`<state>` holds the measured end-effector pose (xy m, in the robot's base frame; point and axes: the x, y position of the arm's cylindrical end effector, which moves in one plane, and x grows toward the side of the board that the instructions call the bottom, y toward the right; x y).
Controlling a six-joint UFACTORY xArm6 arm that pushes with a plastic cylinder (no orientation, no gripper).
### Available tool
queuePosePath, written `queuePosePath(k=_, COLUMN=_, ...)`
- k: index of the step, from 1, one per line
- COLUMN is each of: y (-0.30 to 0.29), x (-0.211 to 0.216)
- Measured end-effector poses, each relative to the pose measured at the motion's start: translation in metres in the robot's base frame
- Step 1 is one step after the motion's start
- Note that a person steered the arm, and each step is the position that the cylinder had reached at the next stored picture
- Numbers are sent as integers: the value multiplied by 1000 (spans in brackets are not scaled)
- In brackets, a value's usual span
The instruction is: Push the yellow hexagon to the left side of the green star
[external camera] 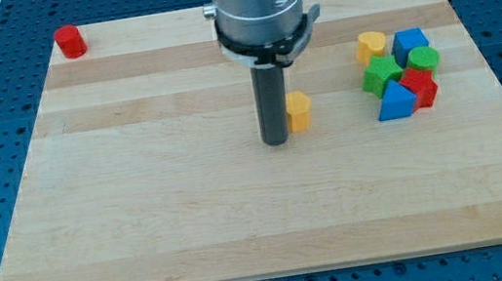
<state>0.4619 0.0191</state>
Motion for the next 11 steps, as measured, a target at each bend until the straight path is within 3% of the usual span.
queuePosePath(k=2, y=5, x=-6)
queuePosePath(k=4, y=-36, x=-8)
queuePosePath(k=7, y=-48, x=-13)
queuePosePath(k=10, y=33, x=-34)
queuePosePath(k=11, y=34, x=-34)
